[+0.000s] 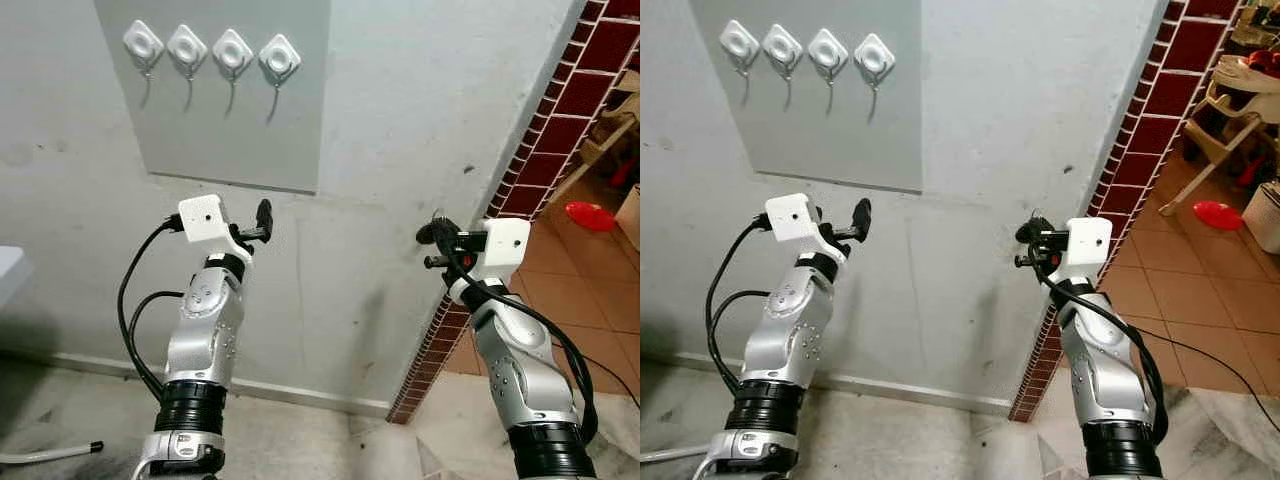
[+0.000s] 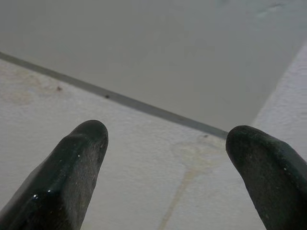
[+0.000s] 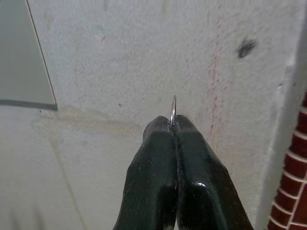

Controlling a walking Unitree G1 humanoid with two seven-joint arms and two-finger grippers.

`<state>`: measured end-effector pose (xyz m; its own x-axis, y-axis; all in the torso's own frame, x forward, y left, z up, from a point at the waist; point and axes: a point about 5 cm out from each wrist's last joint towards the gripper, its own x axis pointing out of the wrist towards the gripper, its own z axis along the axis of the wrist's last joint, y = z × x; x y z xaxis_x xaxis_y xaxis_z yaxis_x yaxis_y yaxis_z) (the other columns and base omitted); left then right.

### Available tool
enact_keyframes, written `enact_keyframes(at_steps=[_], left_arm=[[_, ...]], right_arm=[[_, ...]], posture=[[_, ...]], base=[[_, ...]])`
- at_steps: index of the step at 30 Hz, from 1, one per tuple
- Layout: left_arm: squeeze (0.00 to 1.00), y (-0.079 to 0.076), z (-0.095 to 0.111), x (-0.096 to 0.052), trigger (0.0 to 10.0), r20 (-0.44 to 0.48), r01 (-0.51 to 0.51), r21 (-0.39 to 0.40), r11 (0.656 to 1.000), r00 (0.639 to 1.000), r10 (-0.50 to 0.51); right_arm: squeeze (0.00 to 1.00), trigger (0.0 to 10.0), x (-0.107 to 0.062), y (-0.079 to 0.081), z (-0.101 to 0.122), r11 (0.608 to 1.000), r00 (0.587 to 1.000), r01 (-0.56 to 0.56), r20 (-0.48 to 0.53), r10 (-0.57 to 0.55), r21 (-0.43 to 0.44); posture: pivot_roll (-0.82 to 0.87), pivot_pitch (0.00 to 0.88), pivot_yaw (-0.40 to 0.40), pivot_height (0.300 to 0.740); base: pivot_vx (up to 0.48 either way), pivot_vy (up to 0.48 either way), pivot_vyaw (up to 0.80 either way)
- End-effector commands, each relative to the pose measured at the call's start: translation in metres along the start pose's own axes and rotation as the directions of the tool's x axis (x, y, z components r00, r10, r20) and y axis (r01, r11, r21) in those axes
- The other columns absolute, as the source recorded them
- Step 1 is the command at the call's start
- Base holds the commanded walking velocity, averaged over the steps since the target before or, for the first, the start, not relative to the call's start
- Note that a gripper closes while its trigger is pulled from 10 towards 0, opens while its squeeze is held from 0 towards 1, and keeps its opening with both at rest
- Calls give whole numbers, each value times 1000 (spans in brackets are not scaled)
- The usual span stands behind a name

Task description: Hang keys on a hook

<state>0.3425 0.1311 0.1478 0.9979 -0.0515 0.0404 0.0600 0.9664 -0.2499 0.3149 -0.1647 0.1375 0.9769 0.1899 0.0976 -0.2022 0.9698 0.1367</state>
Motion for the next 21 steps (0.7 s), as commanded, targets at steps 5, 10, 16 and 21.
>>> enact_keyframes(at_steps=[5, 10, 16, 21], left_arm=[[0, -1, 1, 1, 10000, -12, 1, 3, 1000, 1000, -1], [0, -1, 1, 1, 10000, -12, -1, 2, 1000, 1000, 1], [0, -1, 0, 1, 10000, -14, 0, 2, 1000, 1000, 0], [0, -1, 0, 0, 10000, -14, 1, 1, 1000, 1000, -1]], right_arm=[[0, 10000, 2, 0, 7, 1000, 1000, -2, 22, 2, 0], [0, 10000, 2, 1, 8, 1000, 1000, -6, 22, 6, 1], [0, 10000, 2, 1, 7, 1000, 1000, -8, 20, 7, 2], [0, 10000, 1, 1, 7, 1000, 1000, -9, 20, 9, 3]], posture=[[-60, 0, -43, 740], [-59, 0, -43, 740], [-59, 0, -45, 740], [-59, 0, -46, 740]], base=[[0, 472, 0], [0, 472, 0], [0, 472, 0], [0, 474, 0]])
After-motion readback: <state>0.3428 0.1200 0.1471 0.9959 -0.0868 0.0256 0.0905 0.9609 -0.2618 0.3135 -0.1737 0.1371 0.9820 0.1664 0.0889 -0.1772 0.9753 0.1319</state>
